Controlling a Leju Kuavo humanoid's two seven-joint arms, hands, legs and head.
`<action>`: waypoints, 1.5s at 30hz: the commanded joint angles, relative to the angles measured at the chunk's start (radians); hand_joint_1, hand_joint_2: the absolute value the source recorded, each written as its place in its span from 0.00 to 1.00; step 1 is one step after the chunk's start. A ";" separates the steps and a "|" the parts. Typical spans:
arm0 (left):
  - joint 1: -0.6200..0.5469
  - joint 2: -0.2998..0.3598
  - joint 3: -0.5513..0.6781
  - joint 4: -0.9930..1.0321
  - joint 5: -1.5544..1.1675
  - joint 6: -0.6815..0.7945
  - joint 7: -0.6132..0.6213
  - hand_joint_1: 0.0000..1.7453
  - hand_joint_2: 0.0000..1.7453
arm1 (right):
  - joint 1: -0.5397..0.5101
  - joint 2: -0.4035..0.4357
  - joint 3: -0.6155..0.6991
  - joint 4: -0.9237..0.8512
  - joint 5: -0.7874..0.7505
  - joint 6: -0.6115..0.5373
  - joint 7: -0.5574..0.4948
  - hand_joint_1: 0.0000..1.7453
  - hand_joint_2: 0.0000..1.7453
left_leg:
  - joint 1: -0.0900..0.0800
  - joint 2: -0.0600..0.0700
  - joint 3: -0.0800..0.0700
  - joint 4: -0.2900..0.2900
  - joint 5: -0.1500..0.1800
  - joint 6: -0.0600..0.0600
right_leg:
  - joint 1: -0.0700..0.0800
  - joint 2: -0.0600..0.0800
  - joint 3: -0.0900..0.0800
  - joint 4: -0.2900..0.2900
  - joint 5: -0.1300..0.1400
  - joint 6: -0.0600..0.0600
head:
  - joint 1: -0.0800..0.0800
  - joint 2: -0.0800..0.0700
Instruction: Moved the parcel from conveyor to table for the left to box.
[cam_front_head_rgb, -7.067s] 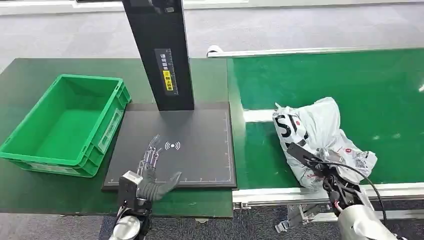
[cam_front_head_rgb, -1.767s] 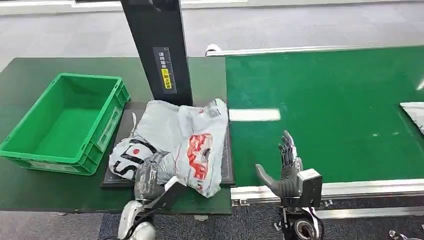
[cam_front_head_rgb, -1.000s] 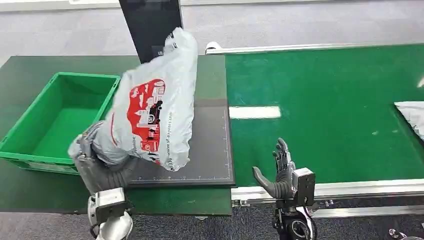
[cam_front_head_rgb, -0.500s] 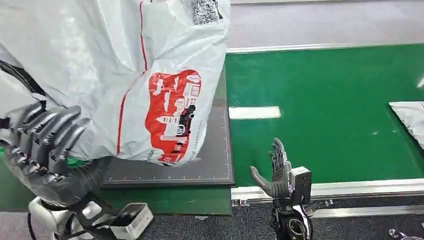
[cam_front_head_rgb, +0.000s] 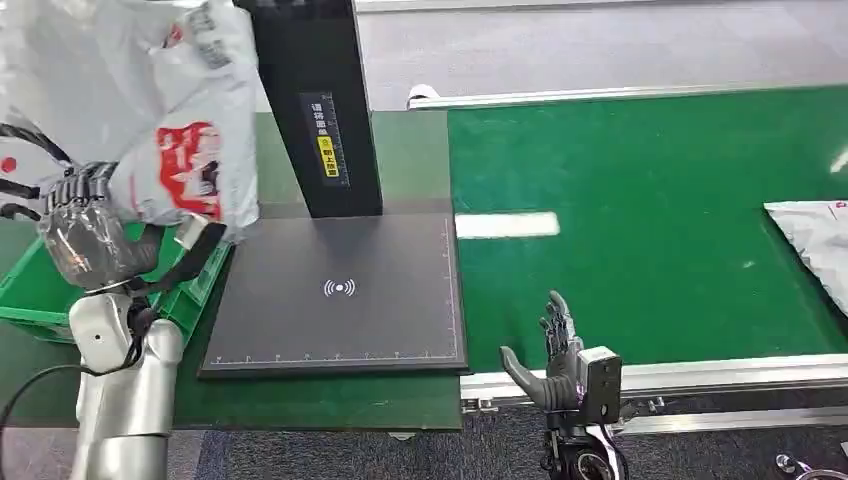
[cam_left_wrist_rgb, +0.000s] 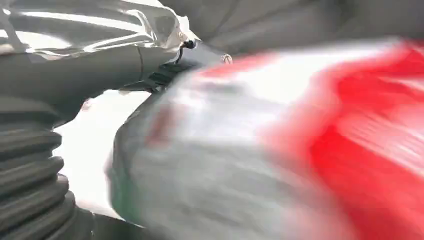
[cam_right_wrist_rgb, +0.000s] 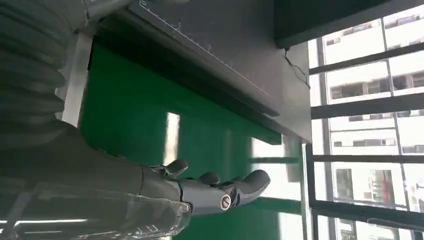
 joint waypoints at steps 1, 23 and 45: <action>-0.107 0.153 -0.099 0.440 0.060 -0.023 0.061 1.00 1.00 | -0.039 0.009 -0.016 0.050 0.019 0.021 0.009 0.00 1.00 | -0.001 -0.003 0.001 -0.001 0.000 0.000 | -0.001 -0.002 0.002 -0.001 -0.001 0.000 | -0.001 0.000; 0.005 -0.129 0.351 -0.051 0.522 0.046 -0.659 0.00 0.00 | -0.029 0.007 0.012 0.095 0.052 0.038 0.009 0.00 1.00 | 0.000 -0.004 -0.001 -0.001 -0.001 0.001 | 0.000 -0.002 0.002 -0.002 -0.001 0.002 | 0.000 0.000; 0.418 -0.049 -0.382 -0.387 1.318 -0.489 -0.501 0.00 1.00 | 0.002 -0.001 0.002 -0.125 0.138 -0.022 -0.145 0.00 1.00 | -0.001 -0.004 -0.002 -0.001 -0.002 0.001 | -0.002 -0.002 0.000 -0.001 -0.002 0.002 | 0.000 0.000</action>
